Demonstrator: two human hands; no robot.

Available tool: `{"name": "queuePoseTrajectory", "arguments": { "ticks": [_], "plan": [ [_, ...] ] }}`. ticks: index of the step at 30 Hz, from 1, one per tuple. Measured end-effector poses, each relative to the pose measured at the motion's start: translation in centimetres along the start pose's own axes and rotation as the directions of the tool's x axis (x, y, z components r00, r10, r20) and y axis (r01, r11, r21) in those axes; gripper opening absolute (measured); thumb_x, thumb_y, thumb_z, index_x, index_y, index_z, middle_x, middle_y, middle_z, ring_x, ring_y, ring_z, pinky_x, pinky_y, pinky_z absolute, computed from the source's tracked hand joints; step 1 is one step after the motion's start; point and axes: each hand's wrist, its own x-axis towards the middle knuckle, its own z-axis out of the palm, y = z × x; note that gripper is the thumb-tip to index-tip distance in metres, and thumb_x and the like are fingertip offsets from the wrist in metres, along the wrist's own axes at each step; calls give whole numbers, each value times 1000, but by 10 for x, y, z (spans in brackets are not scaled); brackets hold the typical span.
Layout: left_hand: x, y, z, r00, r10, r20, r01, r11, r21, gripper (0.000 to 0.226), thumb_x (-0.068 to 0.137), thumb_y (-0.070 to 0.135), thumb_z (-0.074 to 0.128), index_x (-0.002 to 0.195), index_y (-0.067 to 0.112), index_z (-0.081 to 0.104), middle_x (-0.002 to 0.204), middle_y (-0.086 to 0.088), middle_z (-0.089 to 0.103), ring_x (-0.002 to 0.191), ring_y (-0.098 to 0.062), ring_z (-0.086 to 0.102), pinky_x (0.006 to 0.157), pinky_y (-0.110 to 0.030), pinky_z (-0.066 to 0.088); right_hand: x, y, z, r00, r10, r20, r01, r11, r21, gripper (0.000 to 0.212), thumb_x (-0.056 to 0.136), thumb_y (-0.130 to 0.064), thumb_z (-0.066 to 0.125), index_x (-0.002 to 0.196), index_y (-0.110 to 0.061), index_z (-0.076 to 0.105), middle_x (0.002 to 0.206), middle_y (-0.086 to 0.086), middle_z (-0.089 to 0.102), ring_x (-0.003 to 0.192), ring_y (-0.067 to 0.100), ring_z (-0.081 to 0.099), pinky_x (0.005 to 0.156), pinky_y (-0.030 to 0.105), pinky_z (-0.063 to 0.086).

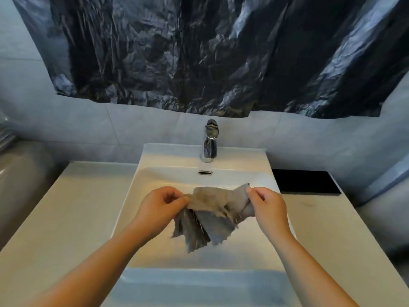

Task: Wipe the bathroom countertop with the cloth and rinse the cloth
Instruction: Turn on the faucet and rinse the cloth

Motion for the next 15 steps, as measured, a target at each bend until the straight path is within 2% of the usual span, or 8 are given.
{"name": "queuePoseTrajectory", "arguments": {
  "ticks": [2,4,5,6,8,10,12,15],
  "plan": [
    [6,5,1,999,23,-41,-21,998,60,22,86,32,65,72,15,67,70,-5,66,66,-16,59,67,-36,52,12,13,-4,999,32,4,-32,999,-38,38,97,-22,51,65,-4,59,61,5,54,63,19,49,51,21,34],
    [12,12,0,997,49,-54,-42,992,117,28,87,36,62,69,15,63,67,-4,63,64,-15,56,64,-32,48,21,19,-6,997,78,23,-77,996,-35,32,97,-30,51,75,-9,64,72,3,61,74,21,57,57,23,38],
    [15,15,0,997,58,-54,-49,988,146,30,89,37,60,67,16,62,65,-2,60,62,-13,54,62,-29,45,23,19,-6,990,124,63,-122,992,-30,27,96,-35,51,92,-13,66,88,0,65,86,19,60,65,23,42],
    [18,17,0,997,64,-49,-55,985,163,33,90,38,58,65,17,60,62,1,58,60,-11,52,59,-26,42,23,19,-6,977,172,130,-168,985,-38,31,94,-41,52,112,-17,62,106,-1,63,100,18,59,75,23,43],
    [24,24,2,997,75,-22,-70,984,164,36,91,38,57,61,18,56,56,5,52,54,-8,47,57,-24,39,20,18,-2,952,173,253,-164,985,-56,52,89,-49,58,134,-25,47,128,-6,49,121,15,48,92,26,40],
    [31,30,7,997,82,13,-83,982,169,38,91,37,58,58,19,54,51,8,48,49,-4,43,53,-18,37,14,16,6,934,85,346,-90,996,-2,53,84,-45,67,132,-30,49,133,-13,49,125,8,45,98,26,39],
    [37,35,13,996,78,53,-86,981,176,35,90,36,59,60,19,58,49,9,51,47,-1,44,47,-9,36,6,13,18,893,29,449,-79,992,94,49,83,-37,71,128,-33,52,128,-16,56,120,1,49,97,24,44],
    [47,40,16,989,91,115,-112,975,192,32,91,40,57,75,15,69,62,6,61,54,-1,53,48,-6,39,6,7,36,866,-12,500,-89,980,178,37,83,-31,72,118,-35,61,115,-18,64,110,-4,57,96,26,50]
  ]
}}
